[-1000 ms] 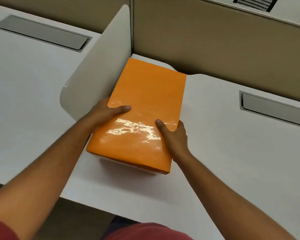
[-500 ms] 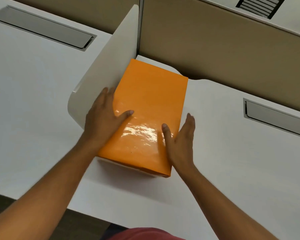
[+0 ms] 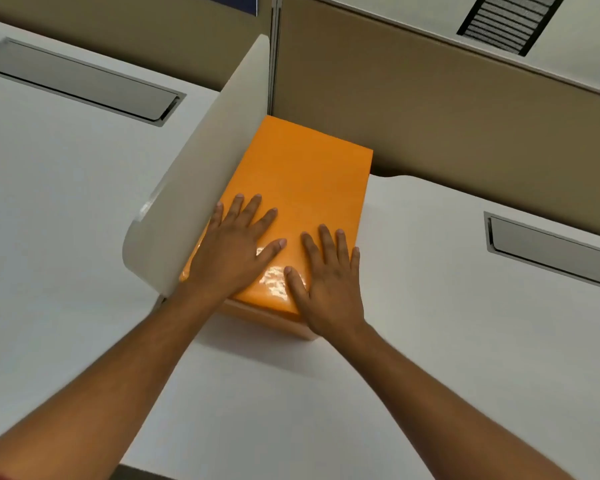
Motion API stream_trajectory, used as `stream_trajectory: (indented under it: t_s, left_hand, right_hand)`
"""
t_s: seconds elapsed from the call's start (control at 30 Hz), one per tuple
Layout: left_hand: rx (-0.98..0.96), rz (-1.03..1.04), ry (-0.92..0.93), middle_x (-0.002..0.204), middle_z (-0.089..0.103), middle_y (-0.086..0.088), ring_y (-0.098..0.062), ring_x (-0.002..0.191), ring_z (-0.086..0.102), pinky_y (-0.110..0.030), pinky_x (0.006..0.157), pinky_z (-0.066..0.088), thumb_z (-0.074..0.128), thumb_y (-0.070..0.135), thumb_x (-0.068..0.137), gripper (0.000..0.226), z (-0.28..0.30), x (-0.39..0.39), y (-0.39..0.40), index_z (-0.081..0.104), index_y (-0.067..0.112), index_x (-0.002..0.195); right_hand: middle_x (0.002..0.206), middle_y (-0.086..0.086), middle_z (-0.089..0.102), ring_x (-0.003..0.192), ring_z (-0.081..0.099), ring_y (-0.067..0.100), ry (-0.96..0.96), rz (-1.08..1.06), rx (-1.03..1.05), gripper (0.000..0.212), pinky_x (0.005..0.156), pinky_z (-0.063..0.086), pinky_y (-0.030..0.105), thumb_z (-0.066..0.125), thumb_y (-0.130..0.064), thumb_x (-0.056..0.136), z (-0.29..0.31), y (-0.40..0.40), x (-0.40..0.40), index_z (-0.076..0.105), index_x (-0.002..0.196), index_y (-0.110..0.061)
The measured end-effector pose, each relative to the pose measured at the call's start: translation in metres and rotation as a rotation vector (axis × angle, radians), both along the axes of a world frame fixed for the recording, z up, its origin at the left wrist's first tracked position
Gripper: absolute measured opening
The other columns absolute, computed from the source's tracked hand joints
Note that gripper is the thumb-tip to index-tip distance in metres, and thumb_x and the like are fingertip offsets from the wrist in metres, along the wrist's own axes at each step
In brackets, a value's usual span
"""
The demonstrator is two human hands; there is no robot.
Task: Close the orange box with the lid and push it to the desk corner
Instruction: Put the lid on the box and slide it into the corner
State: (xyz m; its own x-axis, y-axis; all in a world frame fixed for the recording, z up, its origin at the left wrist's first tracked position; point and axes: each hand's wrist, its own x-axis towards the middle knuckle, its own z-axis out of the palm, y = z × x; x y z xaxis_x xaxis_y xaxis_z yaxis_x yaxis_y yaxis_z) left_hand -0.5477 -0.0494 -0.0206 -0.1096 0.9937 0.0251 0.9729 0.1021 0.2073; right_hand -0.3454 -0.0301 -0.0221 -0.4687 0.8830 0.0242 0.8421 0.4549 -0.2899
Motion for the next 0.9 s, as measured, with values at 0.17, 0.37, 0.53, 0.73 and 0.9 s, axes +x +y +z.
stream_trajectory:
  t_s: [0.17,0.37,0.53,0.73,0.9]
  left_hand:
    - [0.006,0.005,-0.001,0.177,0.02,-0.006,-0.032,0.164,0.013,-0.055,0.132,0.006,0.02,0.071,0.101,0.077,0.004,-0.012,0.052,0.029,0.03,0.166]
    - [-0.001,0.012,0.008,0.177,0.02,-0.007,-0.033,0.164,0.012,-0.057,0.132,0.006,0.024,0.069,0.104,0.074,0.006,-0.023,0.098,0.027,0.03,0.166]
    - [-0.006,0.009,0.012,0.177,0.019,-0.008,-0.034,0.163,0.012,-0.059,0.131,0.007,0.024,0.069,0.103,0.075,0.006,-0.03,0.122,0.026,0.029,0.167]
    - [0.004,0.007,0.023,0.176,0.02,-0.008,-0.035,0.163,0.013,-0.059,0.131,0.007,0.022,0.07,0.102,0.076,0.003,-0.035,0.135,0.026,0.029,0.167]
    - [-0.011,0.004,0.046,0.176,0.02,-0.009,-0.036,0.163,0.014,-0.06,0.131,0.008,0.022,0.069,0.104,0.075,0.002,-0.035,0.135,0.024,0.028,0.167]
  right_hand:
    - [0.172,0.004,0.014,0.159,0.004,0.03,-0.006,-0.005,0.015,0.072,0.125,0.007,0.059,0.026,-0.065,0.099,-0.001,0.055,-0.014,0.024,0.161,-0.028]
    - [0.172,0.004,0.015,0.159,0.004,0.031,0.001,0.007,0.019,0.072,0.125,0.005,0.06,0.026,-0.066,0.099,-0.004,0.106,-0.025,0.025,0.161,-0.028]
    - [0.172,0.004,0.014,0.159,0.004,0.031,0.006,0.017,0.016,0.073,0.125,0.005,0.06,0.027,-0.067,0.099,-0.006,0.132,-0.032,0.024,0.161,-0.028]
    - [0.172,0.004,0.015,0.159,0.006,0.032,-0.001,0.014,0.03,0.073,0.126,0.005,0.059,0.026,-0.067,0.099,-0.006,0.144,-0.035,0.025,0.161,-0.028]
    - [0.172,0.005,0.014,0.159,0.004,0.032,-0.01,0.017,0.012,0.074,0.125,0.003,0.06,0.026,-0.067,0.099,-0.004,0.144,-0.036,0.023,0.161,-0.028]
